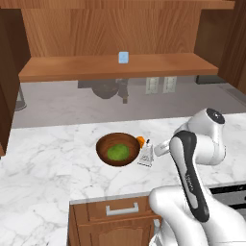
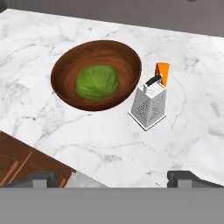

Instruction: Pick the cheese from the fridge and the cheese grater from the cabinet and place them next to the salad bowl.

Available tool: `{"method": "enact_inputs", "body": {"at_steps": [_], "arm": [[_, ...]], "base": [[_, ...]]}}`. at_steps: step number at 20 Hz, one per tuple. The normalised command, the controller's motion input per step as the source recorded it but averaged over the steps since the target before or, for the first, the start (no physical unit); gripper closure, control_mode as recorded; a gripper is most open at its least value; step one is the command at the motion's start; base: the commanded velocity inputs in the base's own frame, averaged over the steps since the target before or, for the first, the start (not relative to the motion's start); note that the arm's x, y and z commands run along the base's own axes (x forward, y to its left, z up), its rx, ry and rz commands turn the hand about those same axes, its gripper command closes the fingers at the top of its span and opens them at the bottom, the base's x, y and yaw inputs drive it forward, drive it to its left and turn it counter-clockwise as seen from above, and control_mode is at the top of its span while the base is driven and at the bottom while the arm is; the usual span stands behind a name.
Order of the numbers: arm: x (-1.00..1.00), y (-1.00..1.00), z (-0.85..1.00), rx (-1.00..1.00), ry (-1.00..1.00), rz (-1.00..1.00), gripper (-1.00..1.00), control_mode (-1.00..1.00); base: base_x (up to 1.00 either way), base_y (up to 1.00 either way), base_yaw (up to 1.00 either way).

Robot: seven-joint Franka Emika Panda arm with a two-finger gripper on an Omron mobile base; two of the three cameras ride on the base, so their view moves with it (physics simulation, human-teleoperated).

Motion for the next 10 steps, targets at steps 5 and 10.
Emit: {"method": "enact_inputs", "body": {"at_steps": [5, 10], "arm": [[-0.27, 0.16, 0.33, -0.02, -0.01, -0.13, -1.0, -1.0], [-0.24, 0.12, 0.27, -0.08, -0.02, -0.16, -1.0, -1.0]], "base": [[0.0, 0.0, 0.0], [0.0, 0.0, 0.0]]}}
